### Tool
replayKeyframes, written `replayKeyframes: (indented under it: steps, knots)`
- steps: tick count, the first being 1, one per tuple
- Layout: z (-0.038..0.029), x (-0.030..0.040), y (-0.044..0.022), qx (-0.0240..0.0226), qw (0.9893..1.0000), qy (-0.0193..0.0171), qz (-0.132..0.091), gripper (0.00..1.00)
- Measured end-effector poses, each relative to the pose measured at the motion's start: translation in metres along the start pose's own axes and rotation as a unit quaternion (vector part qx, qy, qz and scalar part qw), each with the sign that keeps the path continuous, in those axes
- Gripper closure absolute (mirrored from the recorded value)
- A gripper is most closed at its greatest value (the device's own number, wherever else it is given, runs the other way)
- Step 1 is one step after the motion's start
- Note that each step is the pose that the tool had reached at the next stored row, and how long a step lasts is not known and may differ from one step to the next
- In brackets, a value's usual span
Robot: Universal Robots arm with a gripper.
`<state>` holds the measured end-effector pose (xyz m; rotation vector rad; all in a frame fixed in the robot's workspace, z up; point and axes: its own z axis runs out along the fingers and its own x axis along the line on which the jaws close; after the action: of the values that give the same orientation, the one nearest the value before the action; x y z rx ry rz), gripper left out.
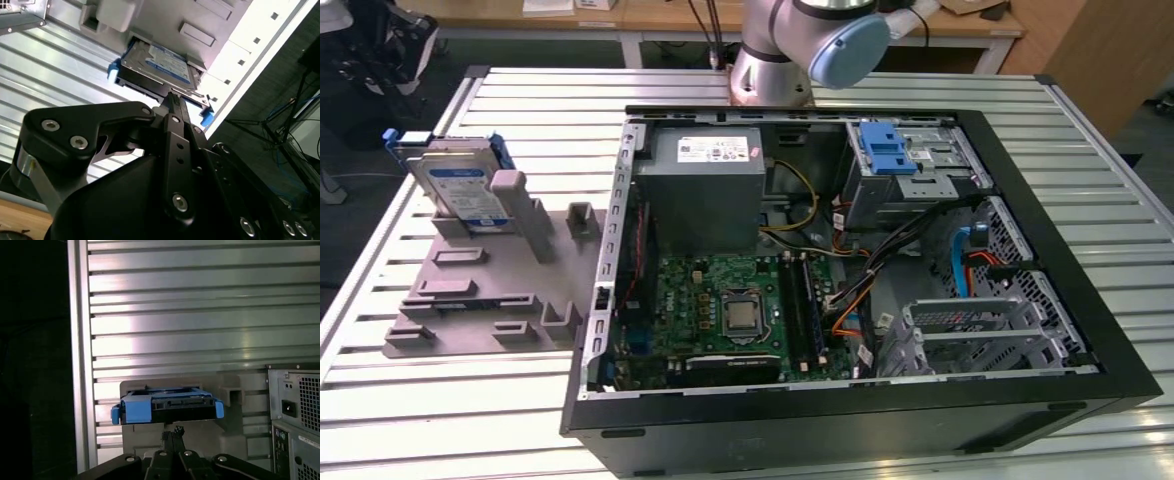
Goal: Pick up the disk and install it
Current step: 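Reach for the disk, then pick up the disk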
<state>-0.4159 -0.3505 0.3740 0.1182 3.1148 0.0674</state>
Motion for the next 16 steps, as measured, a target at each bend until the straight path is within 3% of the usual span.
replayKeyframes:
  steps: [3,16]
  knots:
    - [0.0018,0.0052,0.0008,0.0001,1.0,0.0013,0.0,0.89]
    - [0.0024,0.0058,0.0007,0.0001,1.0,0.0013,0.0,0.89]
